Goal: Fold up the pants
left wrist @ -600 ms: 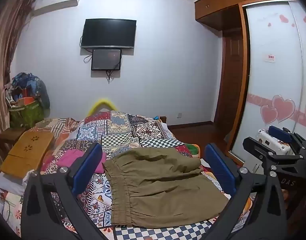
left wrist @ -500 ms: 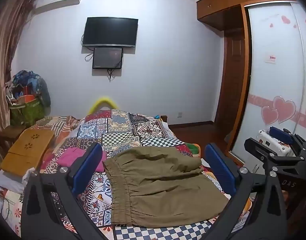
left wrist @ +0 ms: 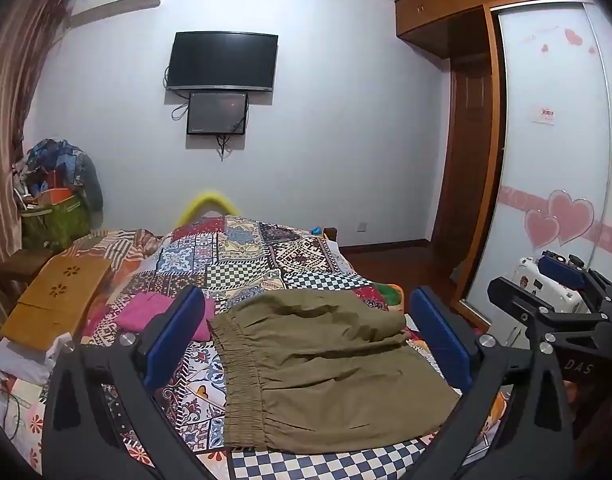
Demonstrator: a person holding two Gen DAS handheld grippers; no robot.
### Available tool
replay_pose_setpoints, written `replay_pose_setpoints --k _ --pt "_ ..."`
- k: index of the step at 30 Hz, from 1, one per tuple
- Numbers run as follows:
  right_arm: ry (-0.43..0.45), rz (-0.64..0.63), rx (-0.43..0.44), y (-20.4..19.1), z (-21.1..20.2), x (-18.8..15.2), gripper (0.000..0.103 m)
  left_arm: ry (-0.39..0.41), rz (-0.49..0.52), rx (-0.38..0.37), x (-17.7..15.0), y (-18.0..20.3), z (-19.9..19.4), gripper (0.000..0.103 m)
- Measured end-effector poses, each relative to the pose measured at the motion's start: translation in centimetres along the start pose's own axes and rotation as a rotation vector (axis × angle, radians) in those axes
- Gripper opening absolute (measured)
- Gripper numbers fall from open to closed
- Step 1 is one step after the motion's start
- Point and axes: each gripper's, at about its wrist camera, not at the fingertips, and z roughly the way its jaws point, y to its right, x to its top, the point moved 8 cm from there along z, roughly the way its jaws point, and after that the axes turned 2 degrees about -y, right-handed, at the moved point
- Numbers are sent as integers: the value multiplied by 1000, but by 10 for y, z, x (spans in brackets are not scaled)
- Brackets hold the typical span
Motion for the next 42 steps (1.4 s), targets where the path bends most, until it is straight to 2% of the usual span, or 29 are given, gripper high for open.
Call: replay_pose_setpoints --k 17,42 --pt "-51 43 56 -1 6 -4 103 -10 -1 13 3 1 -2 103" --pt "-71 41 68 -4 8 -4 103 -24 -28 16 3 -6 2 103"
